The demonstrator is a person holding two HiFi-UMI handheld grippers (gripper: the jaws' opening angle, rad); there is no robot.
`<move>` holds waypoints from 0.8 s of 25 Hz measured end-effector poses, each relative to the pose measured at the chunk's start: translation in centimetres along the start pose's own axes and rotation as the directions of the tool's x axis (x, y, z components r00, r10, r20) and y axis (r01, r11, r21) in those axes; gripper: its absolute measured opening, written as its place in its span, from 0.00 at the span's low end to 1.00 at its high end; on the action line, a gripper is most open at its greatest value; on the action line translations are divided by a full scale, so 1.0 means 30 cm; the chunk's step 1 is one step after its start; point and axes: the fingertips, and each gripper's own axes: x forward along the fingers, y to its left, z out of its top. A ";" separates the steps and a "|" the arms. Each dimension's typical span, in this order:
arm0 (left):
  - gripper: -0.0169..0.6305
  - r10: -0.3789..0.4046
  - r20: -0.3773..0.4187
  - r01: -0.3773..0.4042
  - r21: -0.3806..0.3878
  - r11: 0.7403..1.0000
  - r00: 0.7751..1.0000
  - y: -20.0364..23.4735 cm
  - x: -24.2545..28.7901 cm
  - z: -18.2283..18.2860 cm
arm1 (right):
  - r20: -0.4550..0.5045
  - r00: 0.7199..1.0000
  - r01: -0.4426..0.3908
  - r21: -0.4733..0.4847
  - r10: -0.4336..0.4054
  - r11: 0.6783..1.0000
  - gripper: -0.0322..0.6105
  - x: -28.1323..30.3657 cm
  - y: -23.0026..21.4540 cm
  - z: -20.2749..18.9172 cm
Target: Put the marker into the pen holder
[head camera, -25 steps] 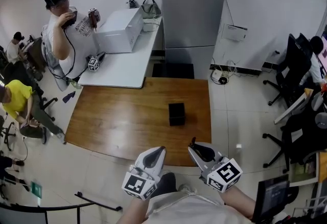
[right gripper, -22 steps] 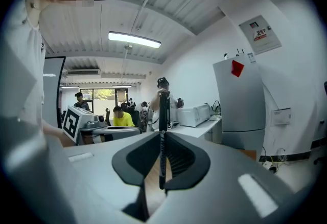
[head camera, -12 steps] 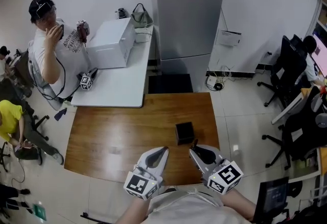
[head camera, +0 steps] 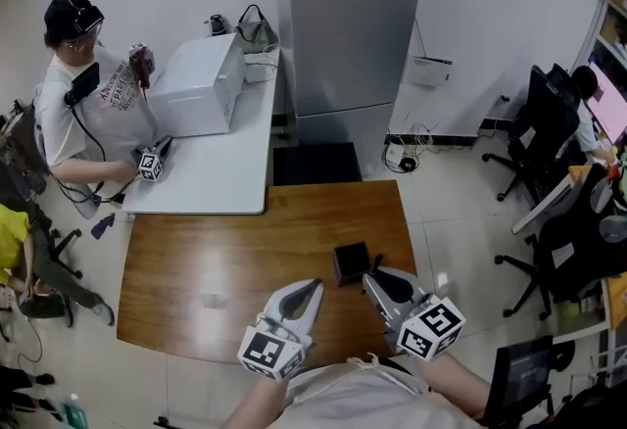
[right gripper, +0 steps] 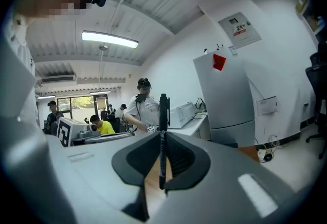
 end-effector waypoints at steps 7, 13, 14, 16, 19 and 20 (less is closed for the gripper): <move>0.05 0.035 0.021 -0.035 0.003 0.999 0.999 0.004 0.034 0.026 | -0.027 1.000 -0.015 -0.040 0.014 0.999 0.11 0.102 -0.113 0.009; 0.05 0.093 -0.003 -0.093 -0.014 0.996 0.996 0.029 0.048 -0.007 | -0.116 0.993 -0.016 -0.053 0.010 0.998 0.11 0.224 -0.234 -0.130; 0.05 0.101 -0.009 -0.101 -0.020 0.995 0.995 0.033 0.050 -0.012 | -0.132 0.991 -0.020 -0.060 0.012 0.998 0.11 0.238 -0.247 -0.156; 0.05 0.113 -0.017 -0.114 -0.024 0.993 0.993 0.040 0.056 -0.029 | -0.158 0.987 -0.033 -0.076 0.021 0.997 0.11 0.258 -0.264 -0.203; 0.05 0.127 -0.021 -0.128 -0.019 0.992 0.992 0.054 0.057 -0.042 | -0.171 0.984 -0.061 -0.103 0.043 0.993 0.11 0.278 -0.272 -0.257; 0.05 0.132 -0.022 -0.133 -0.020 0.991 0.991 0.058 0.057 -0.041 | -0.175 0.984 -0.066 -0.117 0.045 0.991 0.11 0.284 -0.275 -0.276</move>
